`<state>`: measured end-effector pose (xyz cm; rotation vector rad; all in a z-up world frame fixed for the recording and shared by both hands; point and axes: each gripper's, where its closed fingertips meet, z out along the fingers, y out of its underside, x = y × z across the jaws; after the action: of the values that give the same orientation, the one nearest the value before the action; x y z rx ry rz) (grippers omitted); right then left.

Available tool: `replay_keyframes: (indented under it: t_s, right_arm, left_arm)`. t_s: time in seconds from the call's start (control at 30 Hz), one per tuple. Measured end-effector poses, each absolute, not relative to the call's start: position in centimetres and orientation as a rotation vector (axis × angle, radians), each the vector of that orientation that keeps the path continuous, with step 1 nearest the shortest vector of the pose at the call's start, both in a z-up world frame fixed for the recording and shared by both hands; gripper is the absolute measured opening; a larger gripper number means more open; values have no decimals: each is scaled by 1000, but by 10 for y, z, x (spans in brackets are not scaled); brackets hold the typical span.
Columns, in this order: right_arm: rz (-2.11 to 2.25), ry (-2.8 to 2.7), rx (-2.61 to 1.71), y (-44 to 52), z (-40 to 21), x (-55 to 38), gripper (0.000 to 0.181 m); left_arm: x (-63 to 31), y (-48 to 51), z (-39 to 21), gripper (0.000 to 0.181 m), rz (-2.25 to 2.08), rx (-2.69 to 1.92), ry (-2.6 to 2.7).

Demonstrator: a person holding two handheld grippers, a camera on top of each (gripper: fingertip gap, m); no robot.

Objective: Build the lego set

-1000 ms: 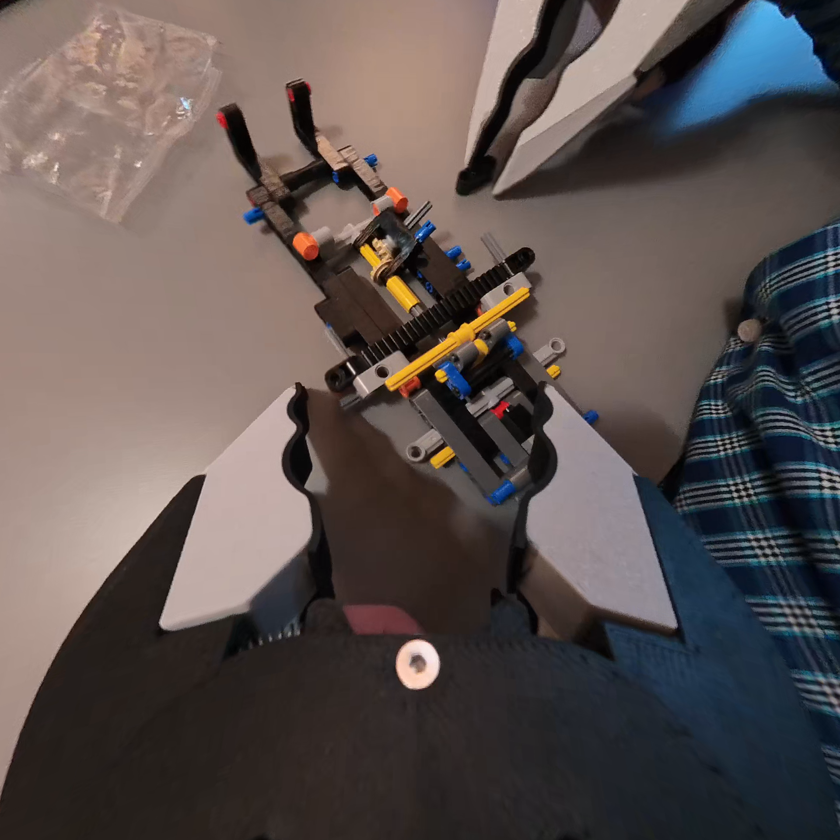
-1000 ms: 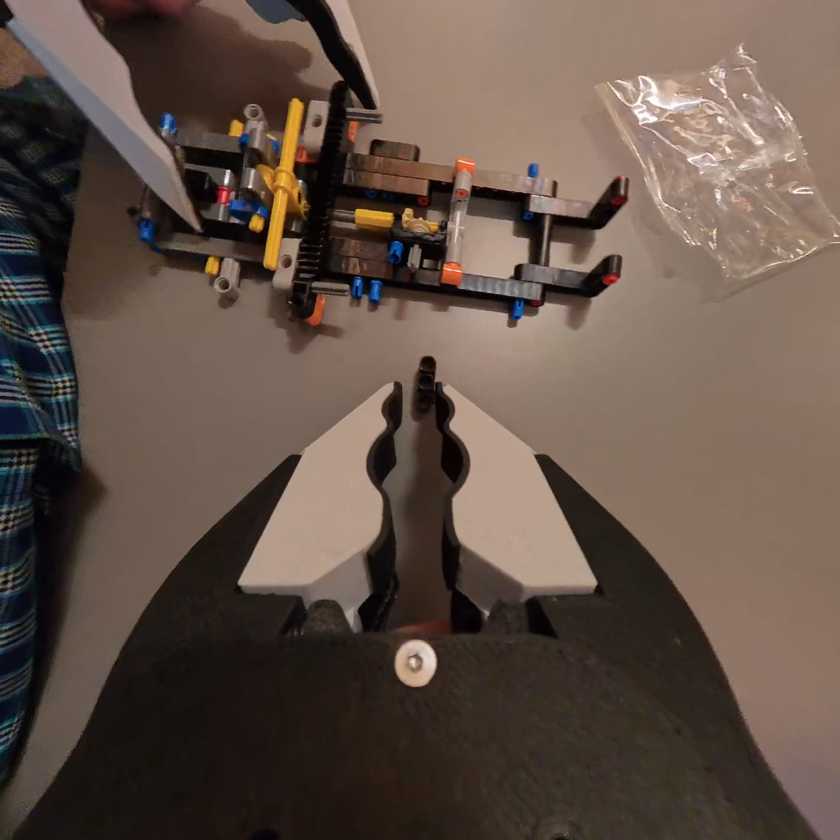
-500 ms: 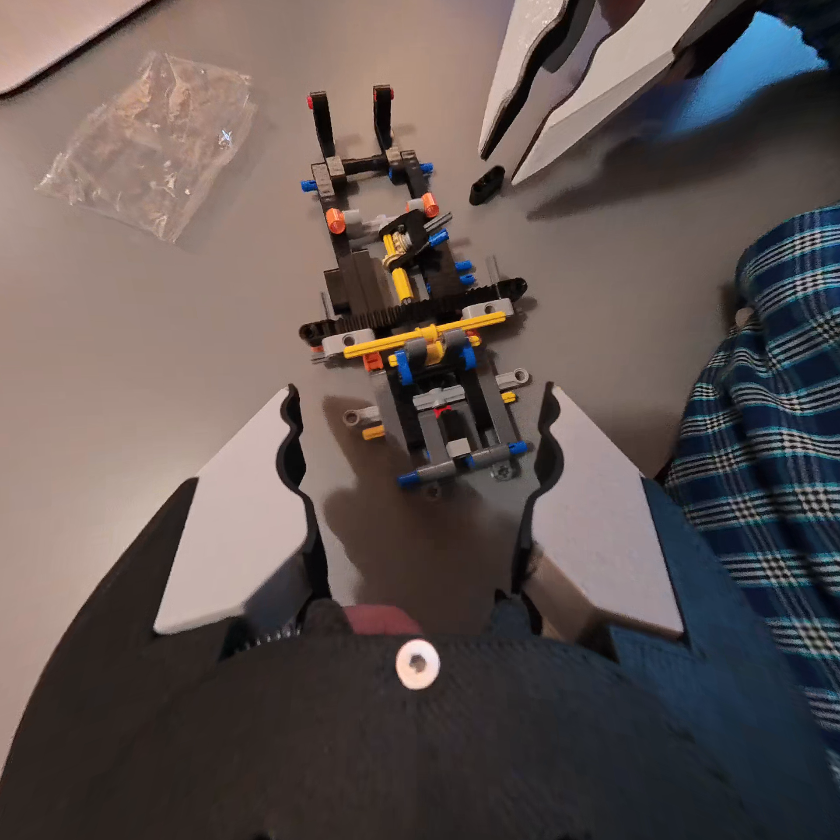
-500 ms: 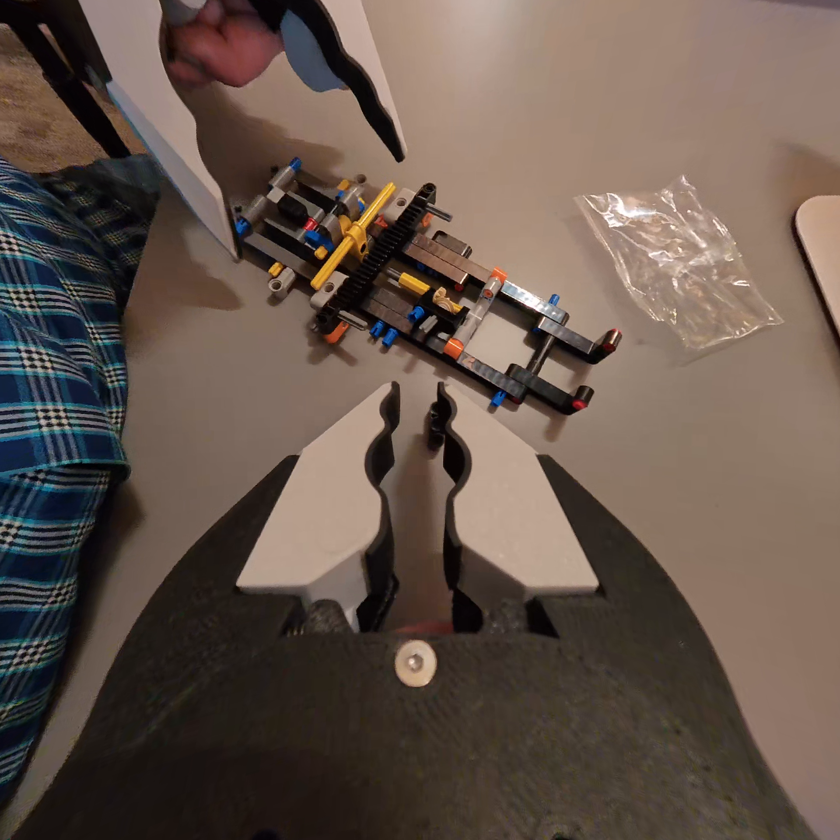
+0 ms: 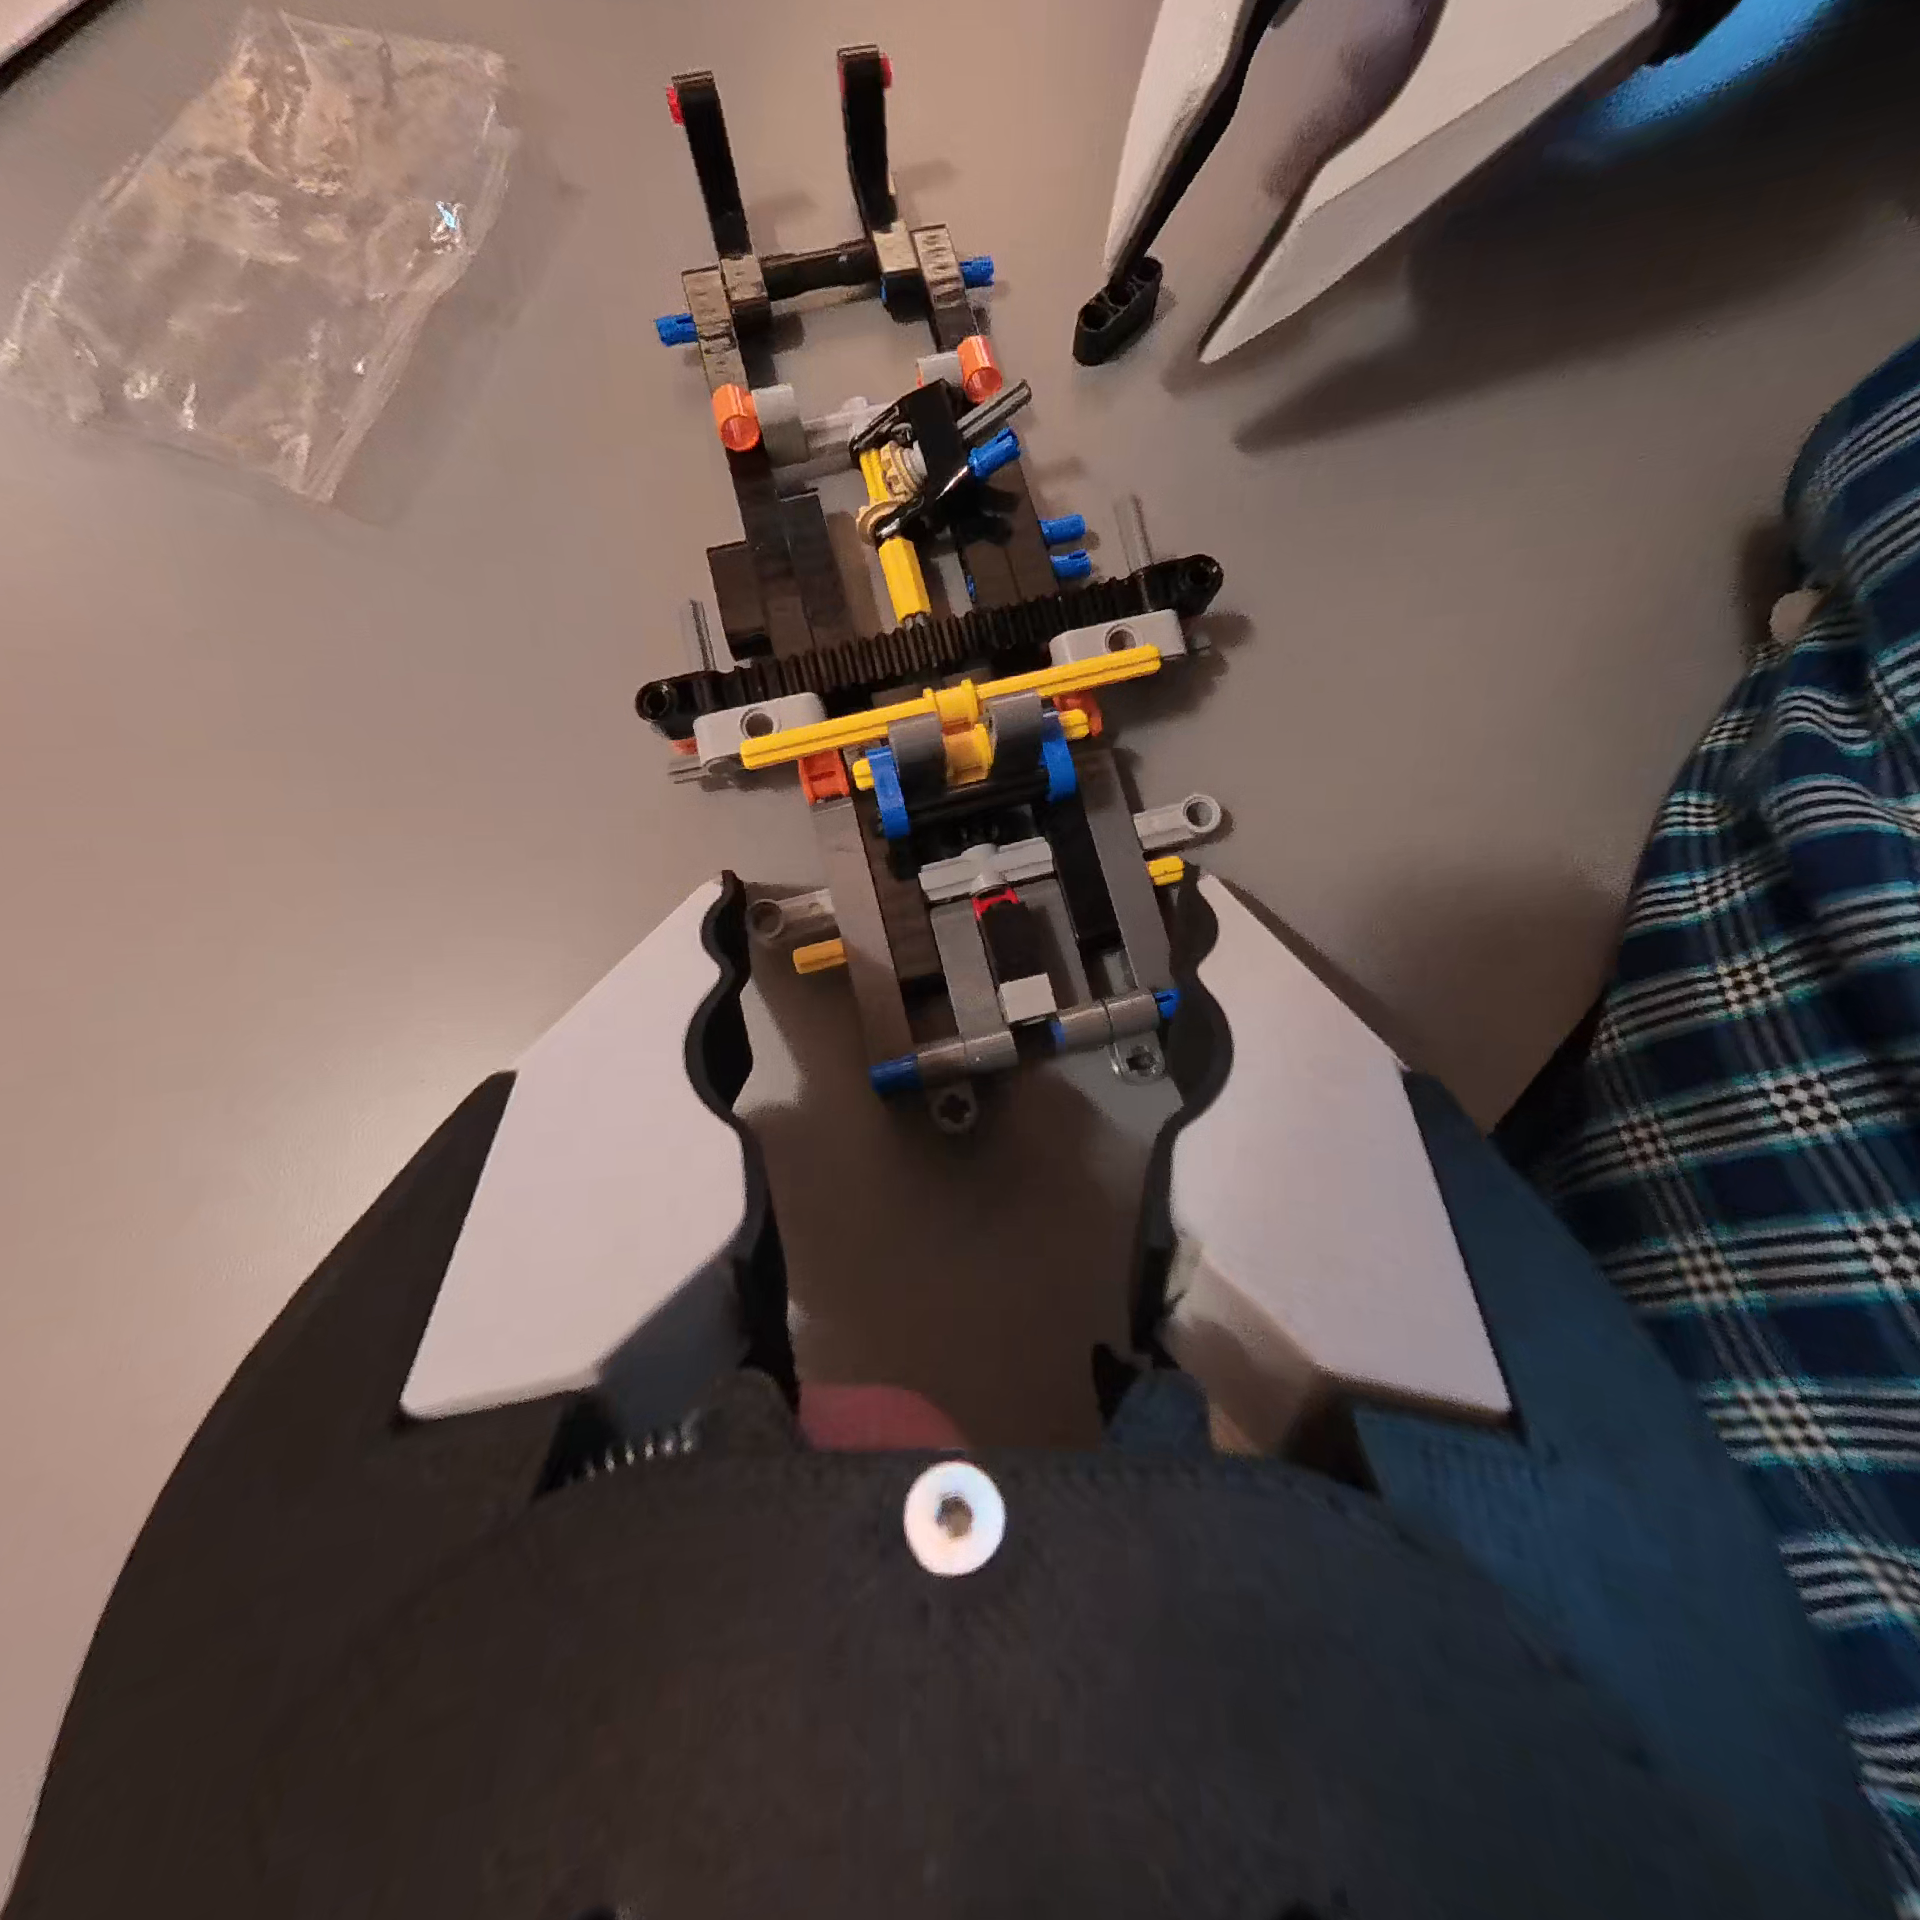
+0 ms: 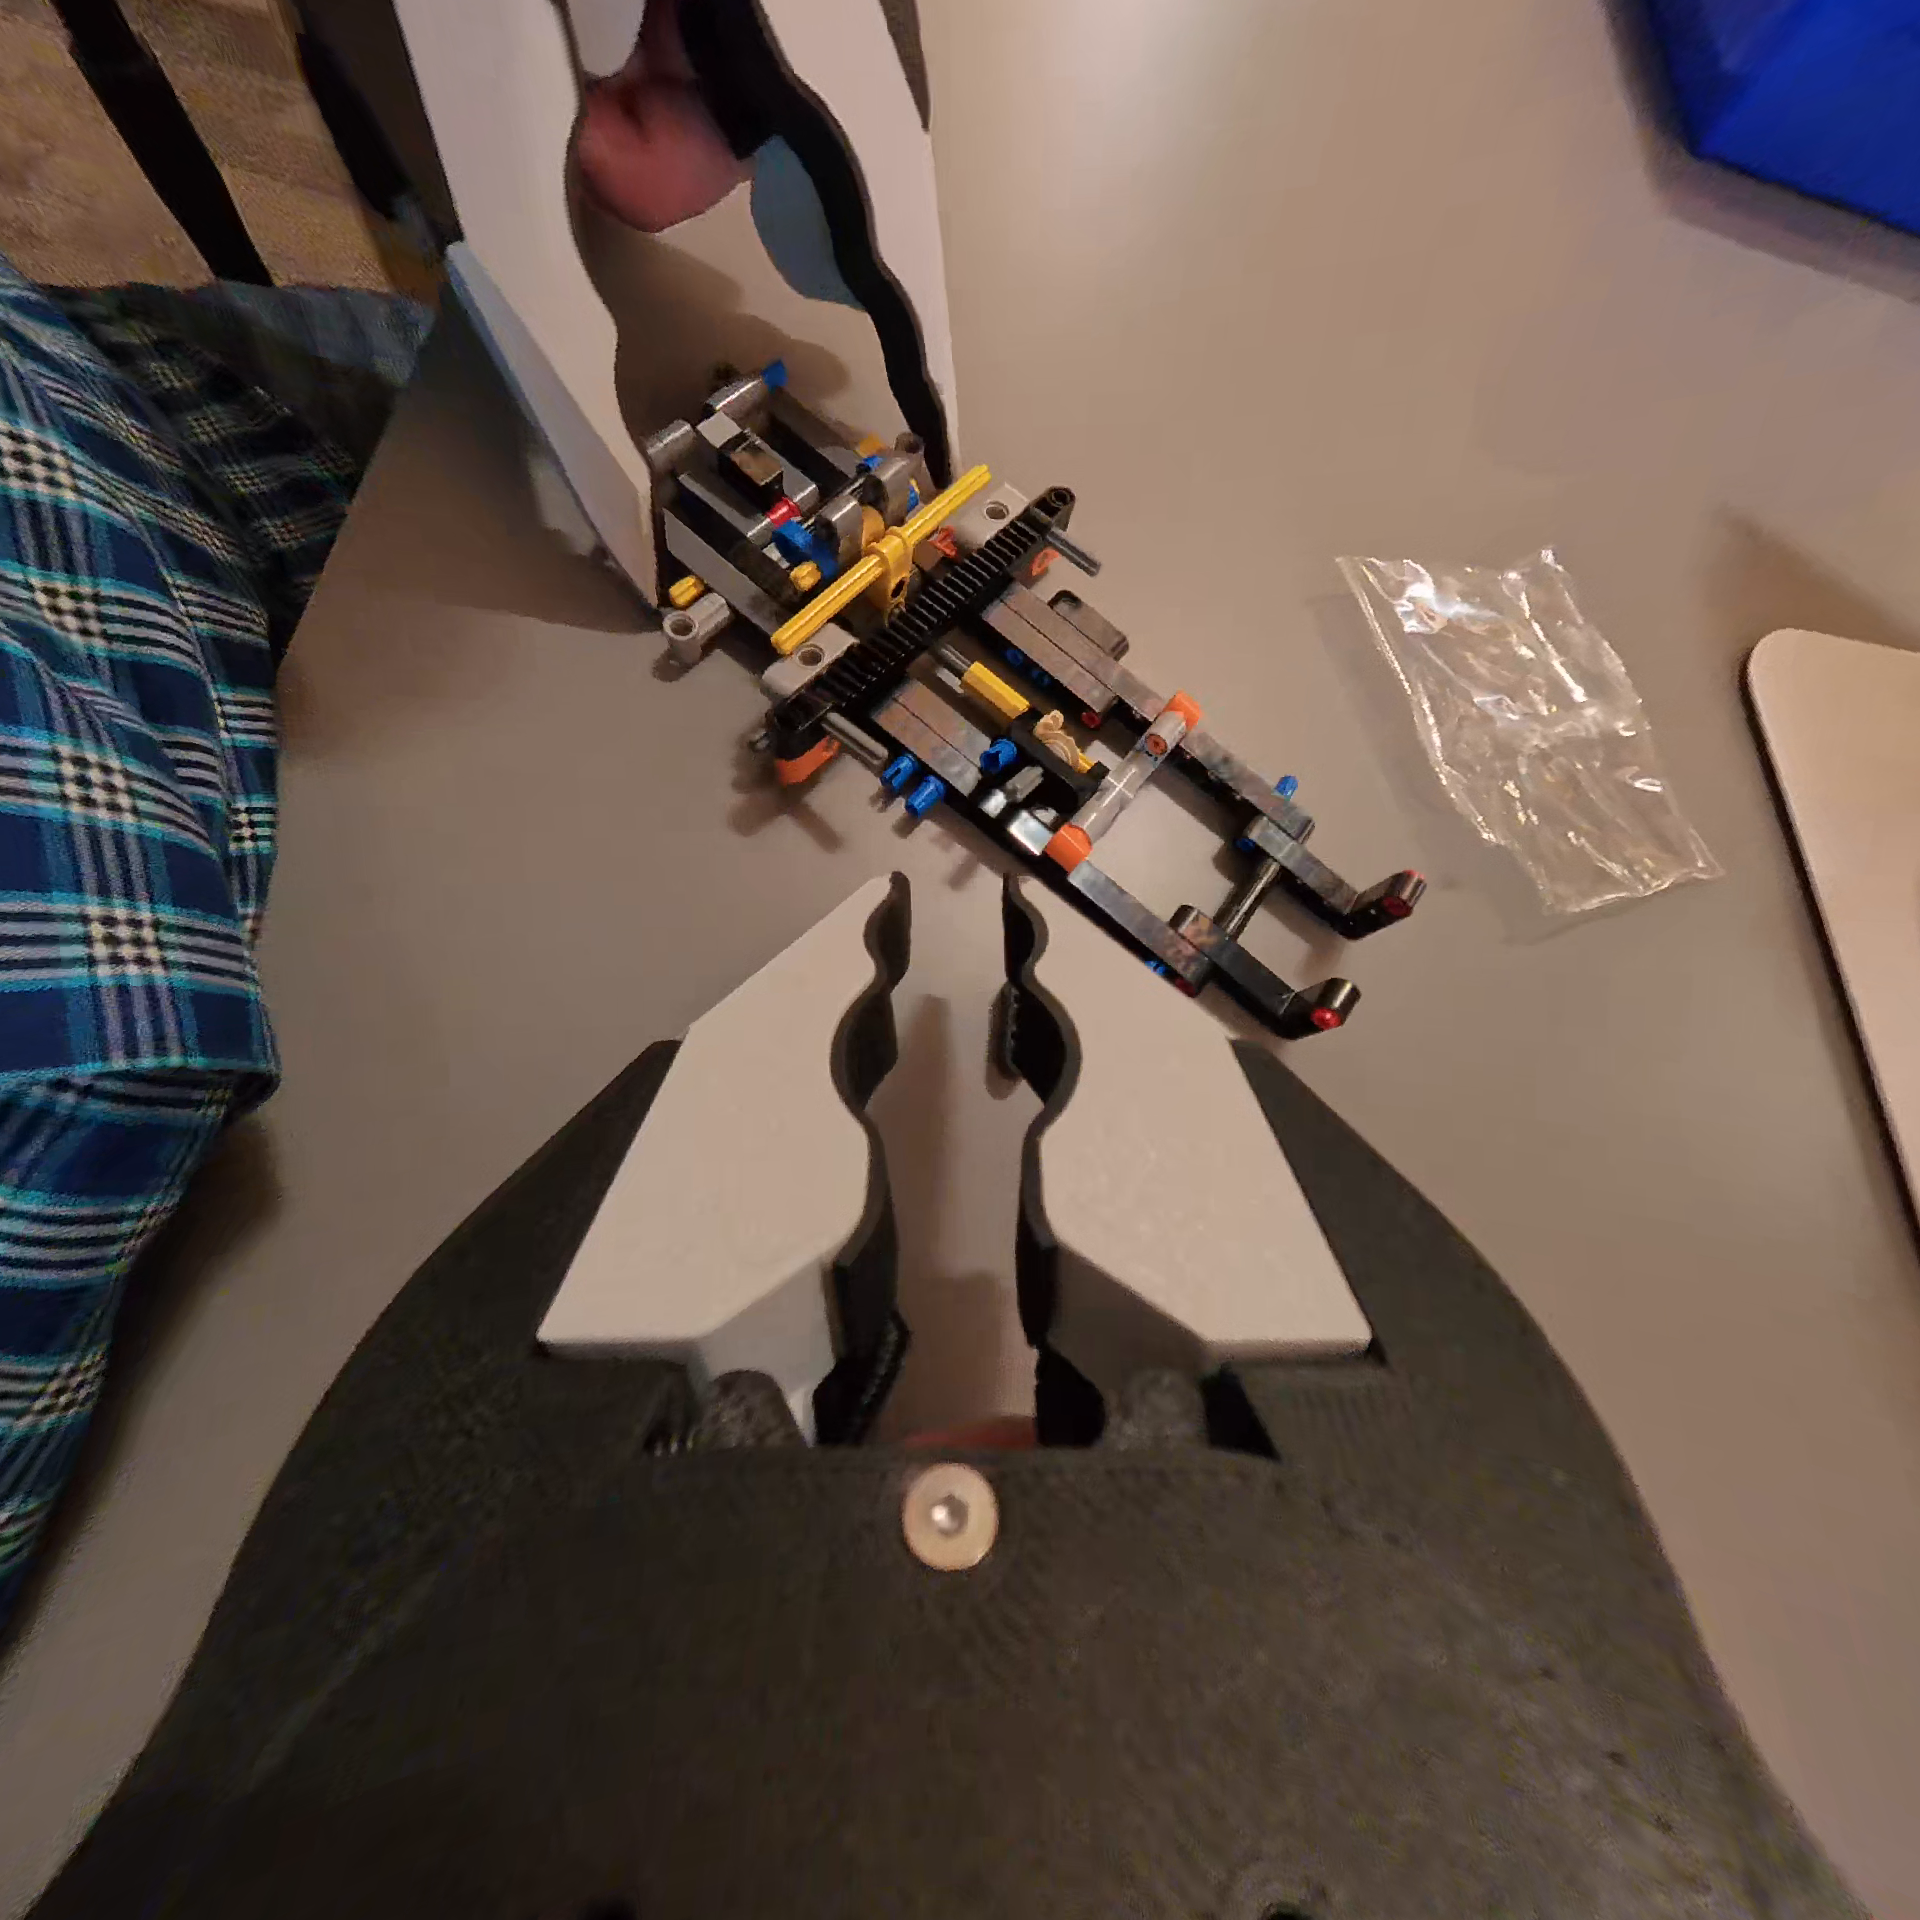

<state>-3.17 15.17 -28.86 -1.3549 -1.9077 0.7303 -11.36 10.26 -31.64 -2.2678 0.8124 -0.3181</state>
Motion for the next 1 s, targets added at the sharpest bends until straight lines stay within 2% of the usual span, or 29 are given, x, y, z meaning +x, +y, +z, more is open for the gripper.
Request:
replay_keyframes:
  t_s: [0.53,0.6,0.63,0.67,0.7,0.87,0.97,1.0]
  right_arm:
    - [593,-1867,-1144,145,-276,-46,16]
    - [583,-1855,-1125,144,-274,-49,16]
    - [574,-1849,-1122,144,-273,-51,16]
    - [564,-1846,-1114,144,-273,-53,16]
    - [550,-1847,-1106,144,-273,-54,16]
    - [522,-1868,-1111,146,-277,-49,16]
    - [537,-1849,-1135,153,-274,-45,15]
    - [541,-1846,-1139,155,-274,-44,14]
  left_arm:
    - [-124,109,-299,78,-832,-2261,615]
    - [-124,109,-298,73,-877,-2264,598]
    - [-126,109,-299,52,-899,-2278,572]
    - [-126,109,-298,44,-956,-2283,543]
    - [-126,110,-297,43,-993,-2278,516]
    - [-127,111,-299,52,-908,-2306,550]
    - [-124,109,-290,87,-712,-2300,531]
    - [-124,107,-289,93,-606,-2295,544]
